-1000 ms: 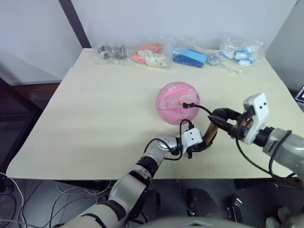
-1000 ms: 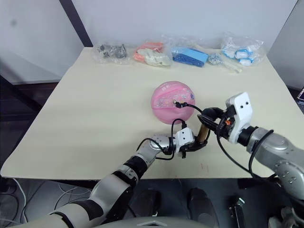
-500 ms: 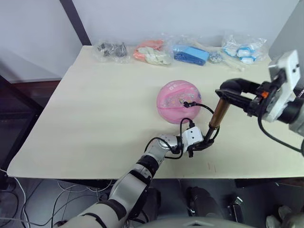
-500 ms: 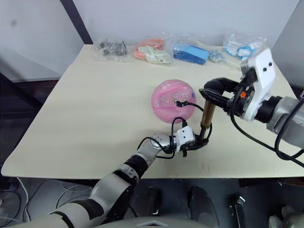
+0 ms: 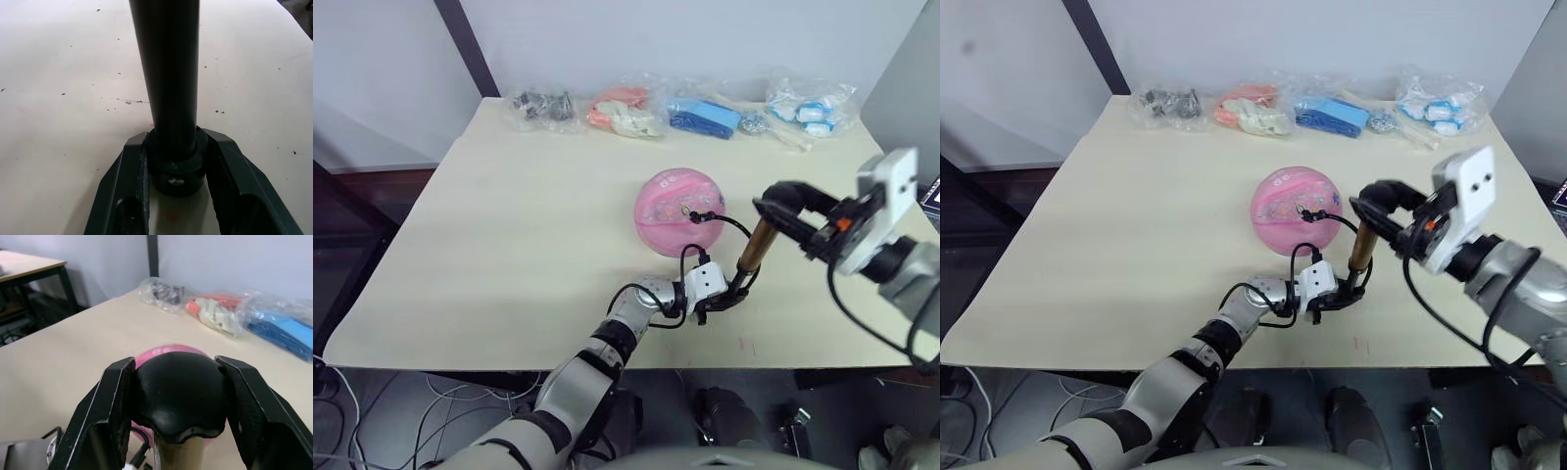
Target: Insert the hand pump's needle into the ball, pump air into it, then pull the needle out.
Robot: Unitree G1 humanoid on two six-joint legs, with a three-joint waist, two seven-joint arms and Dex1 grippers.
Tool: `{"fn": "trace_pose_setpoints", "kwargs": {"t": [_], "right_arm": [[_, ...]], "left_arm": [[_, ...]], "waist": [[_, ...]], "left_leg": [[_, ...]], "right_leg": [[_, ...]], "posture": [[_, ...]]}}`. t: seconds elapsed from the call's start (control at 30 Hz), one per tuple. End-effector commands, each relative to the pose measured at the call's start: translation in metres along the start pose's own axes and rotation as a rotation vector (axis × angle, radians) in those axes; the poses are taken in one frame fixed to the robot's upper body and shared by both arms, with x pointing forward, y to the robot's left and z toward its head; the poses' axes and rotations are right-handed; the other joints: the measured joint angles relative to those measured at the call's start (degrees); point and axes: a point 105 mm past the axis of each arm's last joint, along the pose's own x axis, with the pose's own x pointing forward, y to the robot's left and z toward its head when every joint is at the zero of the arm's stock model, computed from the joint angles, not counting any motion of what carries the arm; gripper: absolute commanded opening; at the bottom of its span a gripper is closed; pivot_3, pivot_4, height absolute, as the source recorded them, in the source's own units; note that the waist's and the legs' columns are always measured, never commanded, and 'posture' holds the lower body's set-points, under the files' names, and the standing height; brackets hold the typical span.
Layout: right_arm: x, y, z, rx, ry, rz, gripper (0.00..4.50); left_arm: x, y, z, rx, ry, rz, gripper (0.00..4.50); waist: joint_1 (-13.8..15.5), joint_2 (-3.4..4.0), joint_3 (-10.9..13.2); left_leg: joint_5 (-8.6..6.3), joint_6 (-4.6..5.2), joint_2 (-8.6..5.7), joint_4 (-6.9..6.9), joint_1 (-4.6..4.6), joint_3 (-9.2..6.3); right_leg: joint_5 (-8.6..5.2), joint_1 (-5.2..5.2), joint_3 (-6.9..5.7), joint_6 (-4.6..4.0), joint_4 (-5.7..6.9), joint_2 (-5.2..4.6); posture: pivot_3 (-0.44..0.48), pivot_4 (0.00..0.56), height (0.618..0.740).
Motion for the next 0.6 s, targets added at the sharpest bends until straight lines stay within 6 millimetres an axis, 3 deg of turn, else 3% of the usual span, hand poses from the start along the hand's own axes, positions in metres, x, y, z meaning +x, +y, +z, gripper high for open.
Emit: {"fn": "trace_pose_setpoints", "kwargs": {"t": [0.03, 0.17, 0.33, 0.4, 0.6], "right_arm": [[0.001, -0.02, -0.066, 0.044, 0.197, -0.123, 2.08], [0.001, -0.01, -0.128, 0.102, 0.346, -0.132, 2.08], [-0.001, -0.004, -0.146, 0.095, 0.372, -0.123, 2.08], [0.0, -0.006, -0.137, 0.085, 0.342, -0.127, 2.08], [0.002, -0.025, -0.047, -0.031, 0.123, -0.142, 2.08]], "left_arm": [[-0.002, -0.021, -0.024, -0.036, 0.076, -0.079, 1.09], [-0.002, -0.022, -0.024, -0.037, 0.076, -0.081, 1.09], [-0.001, -0.023, -0.024, -0.038, 0.075, -0.083, 1.09], [-0.001, -0.022, -0.024, -0.038, 0.076, -0.083, 1.09], [0.0, -0.024, -0.024, -0.04, 0.082, -0.089, 1.09]], "waist": [[-0.1, -0.09, -0.2], [-0.2, -0.39, -0.8], [-0.2, -0.4, -1.2], [-0.3, -0.42, -1.3], [-0.1, -0.09, -1.0]], "left_leg": [[0.0, 0.0, 0.03, 0.0, 0.03, -0.01], [0.0, 0.0, 0.03, -0.05, 0.07, -0.01], [-0.01, 0.0, 0.01, -0.1, 0.18, -0.04], [-0.01, 0.0, 0.04, -0.11, 0.38, -0.05], [-0.02, 0.0, 0.12, -0.17, 0.68, -0.05]], "right_leg": [[-0.05, 0.0, 0.02, -0.09, 0.0, 0.0], [0.04, 0.02, -0.01, -0.21, 0.0, 0.06], [0.04, 0.06, 0.01, -0.27, 0.0, 0.06], [-0.18, 0.22, 0.0, -0.27, 0.01, 0.07], [-0.26, 0.5, 0.0, -0.28, 0.01, 0.0]], "posture": [[0.0, 0.15, 0.74], [0.0, 0.15, 0.74], [0.0, 0.15, 0.74], [0.0, 0.15, 0.74], [0.0, 0.15, 0.74]]}}
